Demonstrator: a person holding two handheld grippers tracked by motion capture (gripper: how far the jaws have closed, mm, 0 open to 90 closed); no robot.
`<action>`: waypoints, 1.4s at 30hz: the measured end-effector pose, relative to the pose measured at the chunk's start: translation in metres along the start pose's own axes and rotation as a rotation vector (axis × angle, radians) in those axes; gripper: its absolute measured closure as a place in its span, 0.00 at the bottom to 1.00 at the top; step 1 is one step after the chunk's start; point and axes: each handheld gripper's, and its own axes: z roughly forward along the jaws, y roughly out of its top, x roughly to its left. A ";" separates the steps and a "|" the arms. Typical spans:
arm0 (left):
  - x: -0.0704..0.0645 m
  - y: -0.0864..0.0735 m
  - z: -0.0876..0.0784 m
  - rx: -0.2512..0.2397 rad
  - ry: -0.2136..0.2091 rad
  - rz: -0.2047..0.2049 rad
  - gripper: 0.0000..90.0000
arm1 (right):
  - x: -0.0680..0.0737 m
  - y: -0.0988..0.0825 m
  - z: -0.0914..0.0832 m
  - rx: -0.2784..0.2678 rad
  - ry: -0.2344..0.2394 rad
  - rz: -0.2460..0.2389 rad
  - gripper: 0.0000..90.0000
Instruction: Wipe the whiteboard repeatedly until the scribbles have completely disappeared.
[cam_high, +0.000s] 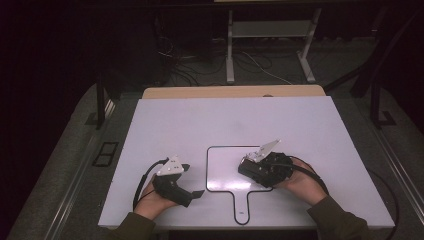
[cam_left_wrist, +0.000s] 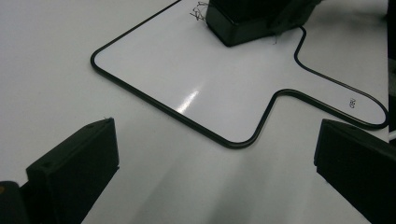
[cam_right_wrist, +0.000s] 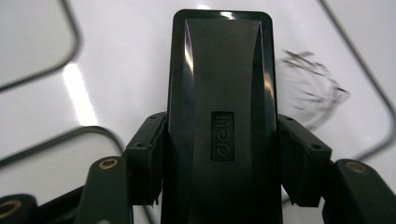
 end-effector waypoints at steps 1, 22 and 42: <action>0.000 0.000 0.000 0.002 0.000 0.002 0.00 | 0.000 0.000 0.000 0.000 0.000 0.000 0.43; 0.000 0.000 0.000 0.005 -0.002 0.007 0.00 | -0.009 -0.007 -0.003 0.003 -0.014 0.027 0.43; 0.000 0.000 0.001 0.006 -0.003 0.007 0.00 | -0.005 -0.006 -0.004 0.013 -0.014 0.013 0.43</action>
